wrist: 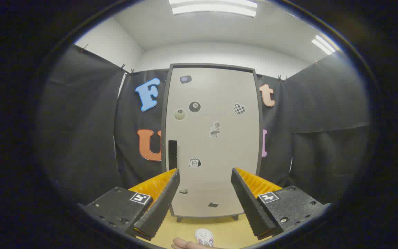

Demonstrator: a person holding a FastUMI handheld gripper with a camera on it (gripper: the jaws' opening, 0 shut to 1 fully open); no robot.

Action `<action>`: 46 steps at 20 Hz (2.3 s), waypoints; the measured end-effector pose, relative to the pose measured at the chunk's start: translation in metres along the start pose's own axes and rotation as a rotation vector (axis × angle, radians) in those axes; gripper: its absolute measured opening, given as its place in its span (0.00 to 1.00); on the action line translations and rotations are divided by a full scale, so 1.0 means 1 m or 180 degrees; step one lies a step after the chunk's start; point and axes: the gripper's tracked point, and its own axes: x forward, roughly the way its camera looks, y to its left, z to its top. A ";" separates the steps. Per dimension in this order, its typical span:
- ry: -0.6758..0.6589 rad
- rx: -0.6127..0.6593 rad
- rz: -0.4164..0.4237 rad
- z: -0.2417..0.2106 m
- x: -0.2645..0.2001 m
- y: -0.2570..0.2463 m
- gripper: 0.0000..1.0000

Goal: Open the shoe cabinet door, grab the shoes and put them into the shoe cabinet, then close the shoe cabinet door.

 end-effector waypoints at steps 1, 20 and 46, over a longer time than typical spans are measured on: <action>-0.0003 0.0002 -0.0003 -0.001 0.002 -0.002 0.98; 0.0195 0.0116 -0.0013 -0.039 0.055 -0.016 0.98; 0.0347 0.0071 0.0344 -0.032 0.233 0.111 0.60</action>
